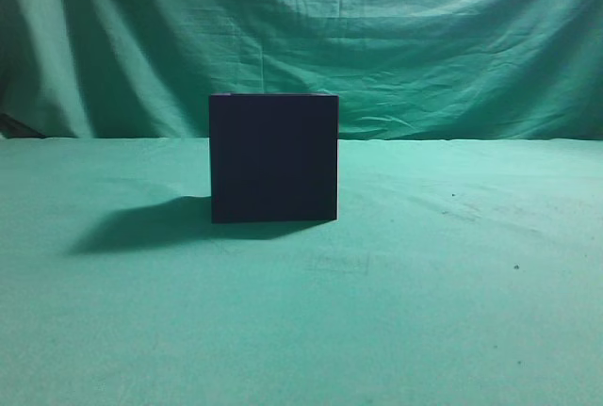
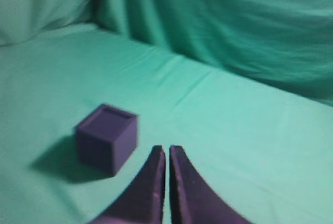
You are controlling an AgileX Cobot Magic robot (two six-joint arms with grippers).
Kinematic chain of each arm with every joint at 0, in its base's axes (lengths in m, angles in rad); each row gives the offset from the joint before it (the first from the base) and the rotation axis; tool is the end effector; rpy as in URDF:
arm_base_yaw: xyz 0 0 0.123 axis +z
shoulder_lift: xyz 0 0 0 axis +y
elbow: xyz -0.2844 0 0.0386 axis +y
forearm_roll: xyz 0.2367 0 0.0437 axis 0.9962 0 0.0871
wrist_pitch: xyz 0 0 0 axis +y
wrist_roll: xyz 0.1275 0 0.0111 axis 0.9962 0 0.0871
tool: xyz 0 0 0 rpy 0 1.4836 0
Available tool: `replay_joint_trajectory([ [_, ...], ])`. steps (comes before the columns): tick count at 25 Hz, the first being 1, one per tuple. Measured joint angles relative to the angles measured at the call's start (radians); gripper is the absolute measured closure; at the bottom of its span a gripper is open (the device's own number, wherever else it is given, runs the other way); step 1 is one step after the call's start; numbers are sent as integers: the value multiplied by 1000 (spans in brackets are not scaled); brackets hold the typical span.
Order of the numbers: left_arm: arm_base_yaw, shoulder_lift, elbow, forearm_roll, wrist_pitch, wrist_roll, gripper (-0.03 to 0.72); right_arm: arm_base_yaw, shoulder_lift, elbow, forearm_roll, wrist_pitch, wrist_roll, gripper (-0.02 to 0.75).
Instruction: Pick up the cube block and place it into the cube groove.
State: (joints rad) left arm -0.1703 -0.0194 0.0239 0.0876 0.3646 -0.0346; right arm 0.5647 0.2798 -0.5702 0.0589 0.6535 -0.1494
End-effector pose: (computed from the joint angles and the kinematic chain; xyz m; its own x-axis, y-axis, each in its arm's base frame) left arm 0.0743 -0.0087 0.1632 -0.2660 0.0937 -0.9594 0.1526 0.9868 0.0540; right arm 0.0606 0.0438 0.3135 -0.1705 -0.2292 -0.9583 -0.5845 0.8065 -0.0889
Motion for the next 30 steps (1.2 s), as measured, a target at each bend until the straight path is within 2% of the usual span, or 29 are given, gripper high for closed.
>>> replay_joint_trajectory([
  [7, 0, 0, 0, 0, 0, 0, 688, -285, -209, 340, 86, -290, -2, 738],
  [10, 0, 0, 0, 0, 0, 0, 688, -362, -267, 467, 108, -361, -2, 738],
  [15, 0, 0, 0, 0, 0, 0, 688, -407, -290, 594, 125, -393, -2, 738],
  [23, 0, 0, 0, 0, 0, 0, 688, -446, -290, 598, 136, -268, -2, 738],
  [30, 0, 0, 0, 0, 0, 0, 688, -446, -290, 598, 136, -257, -2, 738],
])
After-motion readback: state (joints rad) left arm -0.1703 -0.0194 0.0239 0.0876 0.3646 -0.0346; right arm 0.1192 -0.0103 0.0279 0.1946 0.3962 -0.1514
